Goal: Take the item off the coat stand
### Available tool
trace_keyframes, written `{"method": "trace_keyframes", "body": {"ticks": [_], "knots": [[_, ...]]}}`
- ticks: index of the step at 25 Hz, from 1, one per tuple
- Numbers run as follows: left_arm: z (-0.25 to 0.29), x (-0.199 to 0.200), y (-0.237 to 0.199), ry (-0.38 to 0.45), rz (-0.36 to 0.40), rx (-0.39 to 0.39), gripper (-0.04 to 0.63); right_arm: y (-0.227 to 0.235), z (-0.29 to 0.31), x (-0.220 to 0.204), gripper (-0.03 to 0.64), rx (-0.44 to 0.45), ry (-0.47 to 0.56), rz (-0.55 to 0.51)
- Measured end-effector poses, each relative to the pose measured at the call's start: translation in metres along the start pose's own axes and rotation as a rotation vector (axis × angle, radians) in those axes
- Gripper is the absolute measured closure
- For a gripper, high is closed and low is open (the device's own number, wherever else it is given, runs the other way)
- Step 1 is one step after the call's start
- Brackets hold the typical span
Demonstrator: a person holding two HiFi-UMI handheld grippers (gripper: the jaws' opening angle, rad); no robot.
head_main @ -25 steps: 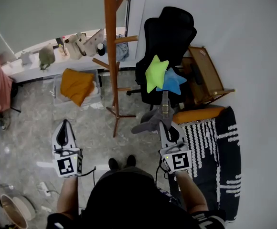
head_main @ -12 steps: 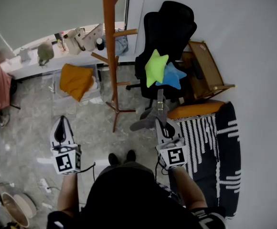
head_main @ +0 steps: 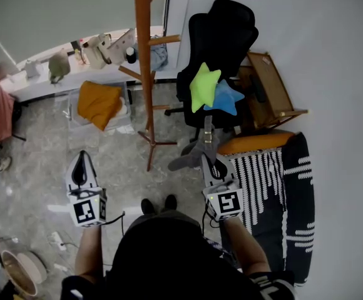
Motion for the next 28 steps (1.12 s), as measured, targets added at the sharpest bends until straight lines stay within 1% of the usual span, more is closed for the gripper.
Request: {"method": "trace_keyframes", "body": {"ticks": [3, 13, 18, 23, 28], "knots": [[-0.002, -0.004, -0.001, -0.012, -0.010, 0.018, 0.572, 0.000, 0.000, 0.000, 0.584, -0.002, 0.000, -0.004], [-0.005, -0.010, 0.001, -0.025, -0.016, 0.019, 0.572, -0.003, 0.002, -0.004, 0.585, -0.002, -0.013, -0.024], [-0.002, -0.008, 0.005, -0.013, -0.015, 0.000, 0.572, -0.001, 0.004, -0.004, 0.586, -0.004, -0.007, -0.025], [-0.004, -0.012, 0.003, -0.031, -0.013, 0.012, 0.572, -0.001, 0.005, -0.004, 0.586, -0.006, -0.013, -0.020], [-0.002, -0.012, 0.002, -0.024, -0.015, 0.011, 0.572, -0.001, 0.008, -0.003, 0.586, -0.007, -0.009, -0.021]]}}
Point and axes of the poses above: the fingertips, and each gripper's own axes: z forward along the fingers, y to its right, x out of its top, the point moved 1 cm from there along -z, backward along the fingers, and after that the axes turned 12 degrees about -x, right-handed, at the moved point
